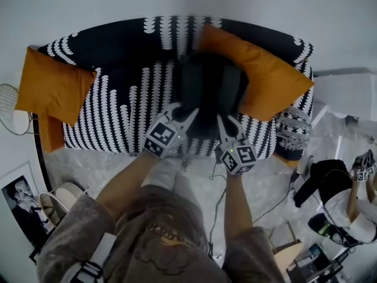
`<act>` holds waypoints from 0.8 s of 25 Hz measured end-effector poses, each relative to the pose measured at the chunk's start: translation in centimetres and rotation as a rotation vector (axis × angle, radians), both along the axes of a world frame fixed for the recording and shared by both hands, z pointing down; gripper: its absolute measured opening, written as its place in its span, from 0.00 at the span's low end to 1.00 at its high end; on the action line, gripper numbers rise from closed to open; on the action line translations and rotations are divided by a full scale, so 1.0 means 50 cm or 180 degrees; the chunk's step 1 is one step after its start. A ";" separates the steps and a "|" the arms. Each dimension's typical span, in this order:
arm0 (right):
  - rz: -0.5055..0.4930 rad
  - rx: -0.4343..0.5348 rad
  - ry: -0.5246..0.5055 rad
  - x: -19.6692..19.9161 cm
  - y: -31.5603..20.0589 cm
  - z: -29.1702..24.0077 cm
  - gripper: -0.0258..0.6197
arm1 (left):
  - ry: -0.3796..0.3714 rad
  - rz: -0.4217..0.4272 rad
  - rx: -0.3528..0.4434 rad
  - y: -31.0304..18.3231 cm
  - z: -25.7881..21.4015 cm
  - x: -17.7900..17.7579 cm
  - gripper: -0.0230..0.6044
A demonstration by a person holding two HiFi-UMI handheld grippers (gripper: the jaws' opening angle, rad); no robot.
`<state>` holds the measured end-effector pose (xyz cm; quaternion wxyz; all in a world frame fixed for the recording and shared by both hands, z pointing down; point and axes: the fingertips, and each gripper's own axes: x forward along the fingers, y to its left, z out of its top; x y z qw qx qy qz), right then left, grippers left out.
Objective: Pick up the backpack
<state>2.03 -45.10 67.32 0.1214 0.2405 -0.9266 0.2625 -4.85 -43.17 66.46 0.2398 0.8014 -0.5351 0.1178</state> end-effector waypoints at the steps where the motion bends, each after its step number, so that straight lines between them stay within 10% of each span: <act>1: 0.0010 0.0054 -0.0040 0.001 0.000 -0.025 0.08 | -0.0015 0.0010 0.0063 -0.003 -0.027 0.000 0.08; 20: 0.0313 0.0844 -0.0728 0.144 0.067 -0.522 0.08 | 0.0230 0.0140 0.0816 0.119 -0.462 0.115 0.08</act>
